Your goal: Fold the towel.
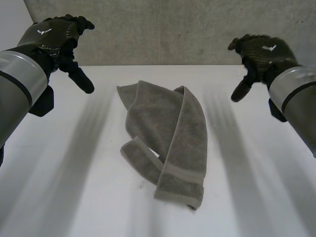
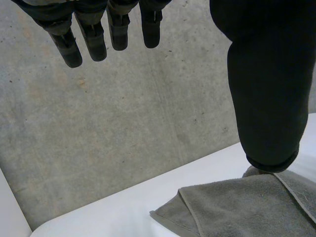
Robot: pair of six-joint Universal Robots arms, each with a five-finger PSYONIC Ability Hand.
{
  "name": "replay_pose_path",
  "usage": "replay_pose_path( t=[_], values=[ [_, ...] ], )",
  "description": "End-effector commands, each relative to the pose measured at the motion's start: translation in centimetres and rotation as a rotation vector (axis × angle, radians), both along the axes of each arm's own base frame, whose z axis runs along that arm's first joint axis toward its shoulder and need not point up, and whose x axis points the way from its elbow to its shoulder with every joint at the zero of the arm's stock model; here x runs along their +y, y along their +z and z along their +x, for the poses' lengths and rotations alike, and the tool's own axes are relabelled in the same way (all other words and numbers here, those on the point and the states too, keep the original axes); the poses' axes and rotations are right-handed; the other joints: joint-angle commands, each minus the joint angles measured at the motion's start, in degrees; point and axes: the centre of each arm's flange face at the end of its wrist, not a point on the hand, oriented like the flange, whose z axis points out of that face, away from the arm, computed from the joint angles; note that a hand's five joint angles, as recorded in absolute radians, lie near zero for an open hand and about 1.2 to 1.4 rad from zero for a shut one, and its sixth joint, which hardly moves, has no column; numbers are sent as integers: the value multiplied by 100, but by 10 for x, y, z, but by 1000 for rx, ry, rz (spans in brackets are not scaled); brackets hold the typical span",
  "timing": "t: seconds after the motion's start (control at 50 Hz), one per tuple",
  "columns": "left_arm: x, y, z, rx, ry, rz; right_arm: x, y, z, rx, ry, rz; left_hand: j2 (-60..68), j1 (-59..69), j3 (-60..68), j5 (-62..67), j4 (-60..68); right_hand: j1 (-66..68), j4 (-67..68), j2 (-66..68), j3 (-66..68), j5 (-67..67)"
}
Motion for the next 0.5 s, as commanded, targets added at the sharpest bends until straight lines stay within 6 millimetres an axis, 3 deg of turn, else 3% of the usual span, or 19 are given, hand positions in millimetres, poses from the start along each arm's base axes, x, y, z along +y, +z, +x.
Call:
replay_pose_path(
  t=[0.02,0.06,0.18,0.22,0.34,0.38,0.5],
  values=[
    [-2,2,2,4,7,-6,19,-36,27,60,219,168,64,11,52,-101,61,-342,-492,-445,-403,-350],
    [-3,3,2,6,9,-9,35,-50,52,40,347,233,64,11,52,-101,61,-342,-492,-445,-403,-350],
    [-5,5,4,12,17,-23,32,-73,83,-17,396,304,64,11,52,-101,61,-342,-492,-445,-403,-350],
    [-6,5,4,14,18,-27,33,-88,106,-35,434,333,64,11,52,-101,61,-342,-492,-445,-403,-350],
    [-10,4,4,16,23,-36,37,-109,137,-26,494,341,64,11,52,-101,61,-342,-492,-445,-403,-350],
    [-11,4,4,18,24,-40,39,-126,156,-13,508,344,64,11,52,-101,61,-342,-492,-445,-403,-350],
    [-17,1,5,16,32,-41,50,-160,181,50,501,370,64,11,52,-101,61,-33,-183,-136,-94,-41]
  ],
)
